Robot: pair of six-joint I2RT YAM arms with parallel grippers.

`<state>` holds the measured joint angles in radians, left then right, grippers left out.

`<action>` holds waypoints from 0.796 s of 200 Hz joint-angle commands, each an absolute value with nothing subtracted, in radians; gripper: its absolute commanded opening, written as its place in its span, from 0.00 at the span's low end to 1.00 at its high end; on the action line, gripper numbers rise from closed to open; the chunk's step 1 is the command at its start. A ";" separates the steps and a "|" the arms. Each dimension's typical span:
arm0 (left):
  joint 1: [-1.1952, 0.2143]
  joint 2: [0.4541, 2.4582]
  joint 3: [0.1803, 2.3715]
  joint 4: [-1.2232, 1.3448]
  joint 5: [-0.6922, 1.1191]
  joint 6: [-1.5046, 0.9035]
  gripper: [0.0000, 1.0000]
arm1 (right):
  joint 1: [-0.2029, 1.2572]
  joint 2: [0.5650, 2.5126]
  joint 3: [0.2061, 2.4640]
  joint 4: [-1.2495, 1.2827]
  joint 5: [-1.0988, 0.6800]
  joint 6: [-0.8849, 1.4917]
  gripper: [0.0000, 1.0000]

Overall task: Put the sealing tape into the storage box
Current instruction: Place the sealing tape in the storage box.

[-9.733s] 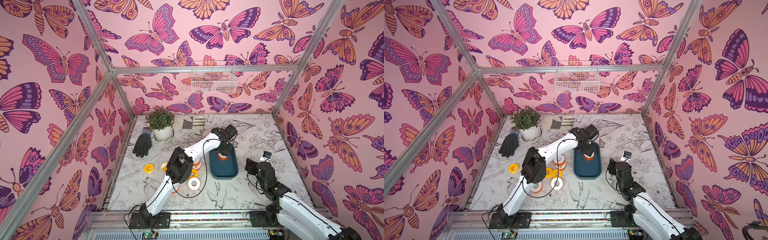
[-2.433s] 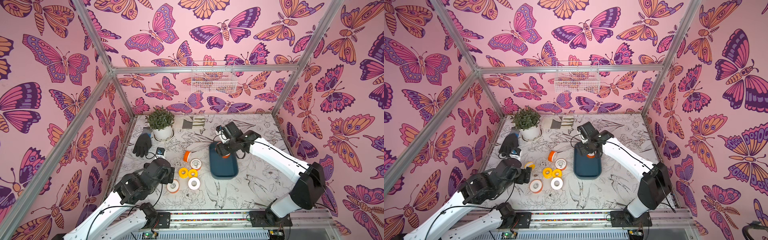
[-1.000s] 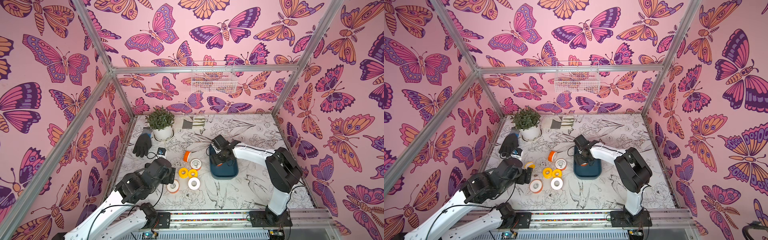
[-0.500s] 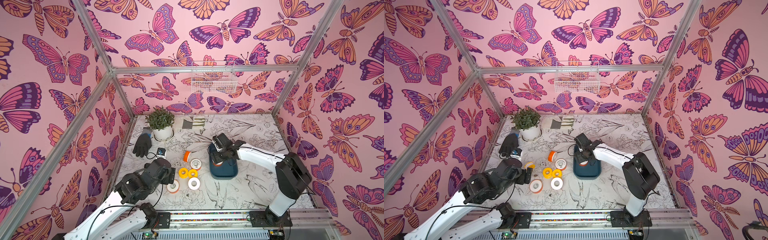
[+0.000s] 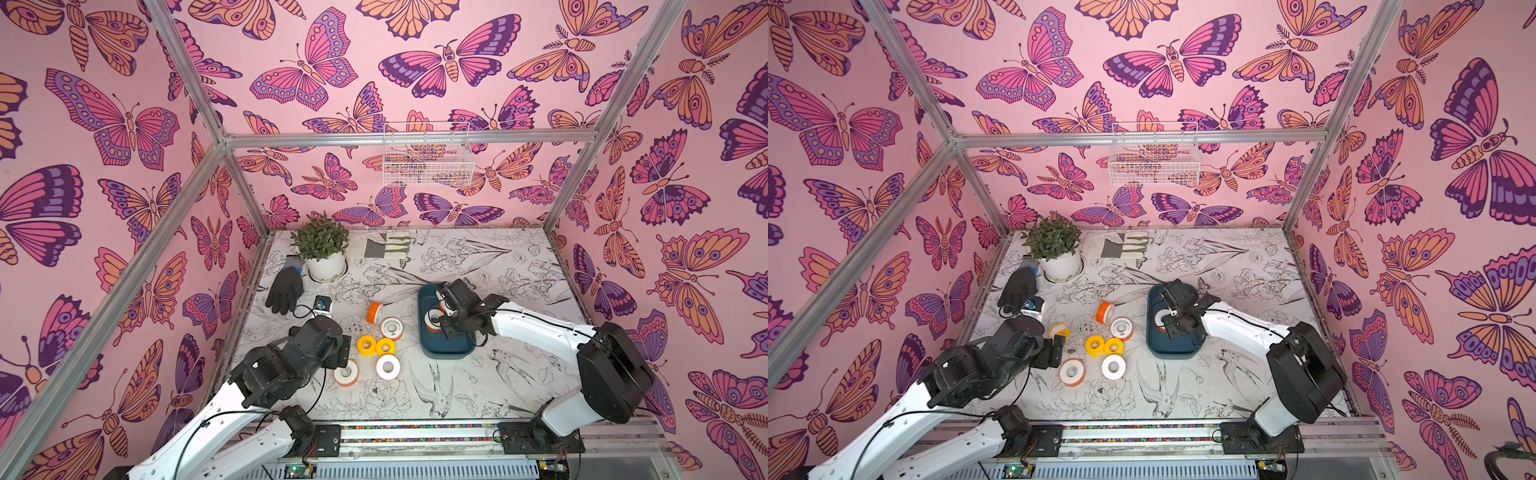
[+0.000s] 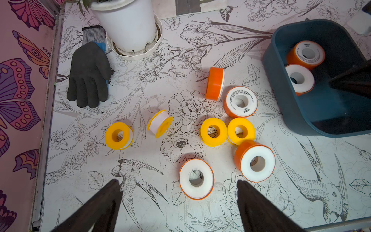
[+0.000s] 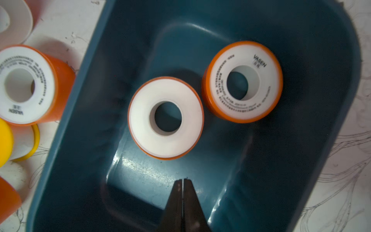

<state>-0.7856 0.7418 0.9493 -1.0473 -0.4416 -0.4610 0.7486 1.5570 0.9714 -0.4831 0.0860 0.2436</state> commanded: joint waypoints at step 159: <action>-0.779 0.752 0.934 -1.046 -0.443 -0.461 0.94 | 0.753 1.755 1.072 -0.462 0.060 0.268 0.09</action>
